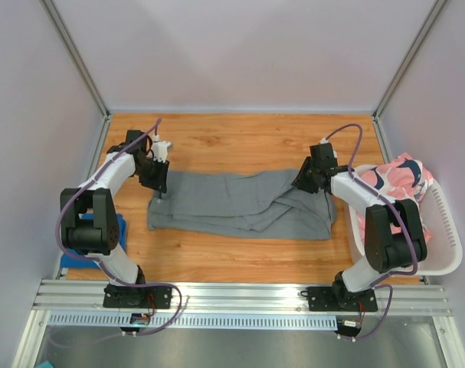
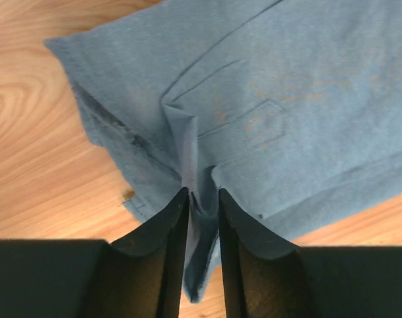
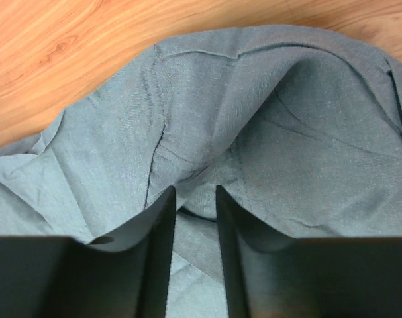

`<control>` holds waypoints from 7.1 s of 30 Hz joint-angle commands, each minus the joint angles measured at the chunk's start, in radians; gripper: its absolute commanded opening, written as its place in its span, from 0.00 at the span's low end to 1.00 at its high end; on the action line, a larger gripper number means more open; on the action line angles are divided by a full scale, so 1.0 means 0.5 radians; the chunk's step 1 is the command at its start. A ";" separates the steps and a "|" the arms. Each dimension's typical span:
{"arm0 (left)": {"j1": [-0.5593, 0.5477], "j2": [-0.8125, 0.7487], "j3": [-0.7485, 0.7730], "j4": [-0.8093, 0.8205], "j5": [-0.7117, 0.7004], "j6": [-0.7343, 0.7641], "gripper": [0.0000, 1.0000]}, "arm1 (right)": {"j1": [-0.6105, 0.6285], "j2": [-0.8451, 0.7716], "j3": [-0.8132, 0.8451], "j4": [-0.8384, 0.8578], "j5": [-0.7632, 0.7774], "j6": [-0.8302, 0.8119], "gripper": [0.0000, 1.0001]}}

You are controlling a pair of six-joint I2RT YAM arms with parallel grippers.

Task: Fold and stack the mixed laundry pile
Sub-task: Fold the shirt.

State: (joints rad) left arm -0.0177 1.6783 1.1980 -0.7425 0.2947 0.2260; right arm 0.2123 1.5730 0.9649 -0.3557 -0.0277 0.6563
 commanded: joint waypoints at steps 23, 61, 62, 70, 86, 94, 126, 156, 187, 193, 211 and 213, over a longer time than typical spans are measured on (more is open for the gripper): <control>-0.176 -0.012 0.307 -0.294 0.552 0.039 0.59 | 0.017 -0.428 0.245 -0.374 0.169 -0.177 0.49; 0.057 0.378 0.145 -0.052 0.110 0.121 0.00 | -0.038 0.654 0.625 -0.740 0.338 -0.174 0.02; 0.057 0.301 0.050 -0.067 0.116 0.146 0.00 | -0.041 0.749 0.844 -0.779 0.292 -0.184 0.01; -0.142 -0.049 -0.282 -0.674 0.358 0.802 0.17 | -0.047 1.780 2.382 -1.328 0.141 -0.248 0.16; -0.183 -0.326 -0.015 -0.866 0.583 0.764 0.53 | -0.047 0.945 2.029 -0.887 0.187 -0.276 0.52; -0.182 0.147 0.000 -0.485 0.276 0.444 0.53 | -0.047 0.814 1.215 -0.654 0.111 0.031 0.52; -1.152 -0.212 -0.212 -1.100 0.712 0.992 0.52 | -0.152 1.512 2.488 -0.902 -0.325 -0.021 0.51; -1.164 -1.829 -1.749 0.243 0.334 3.192 0.81 | 1.293 -0.843 -0.669 -0.108 -0.347 0.374 0.56; -1.796 -1.541 -1.026 0.095 0.172 1.322 0.00 | 1.276 -0.719 -0.516 -0.595 -0.715 0.323 0.00; -1.459 -1.050 -0.507 0.040 0.263 0.990 0.00 | 0.763 -0.606 -0.114 -0.896 -0.785 0.078 0.00; -0.971 0.294 0.595 0.331 0.172 0.996 0.00 | 0.085 0.649 0.978 -0.718 -1.006 -0.125 0.00; -0.968 0.383 0.623 0.353 0.150 0.996 0.00 | 0.073 0.741 1.037 -0.743 -0.991 -0.147 0.01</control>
State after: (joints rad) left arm -0.5018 1.8317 1.4624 -0.5953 0.3782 0.7341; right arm 0.2535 1.8854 1.4139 -0.7074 -0.4995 0.6174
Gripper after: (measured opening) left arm 0.008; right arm 0.011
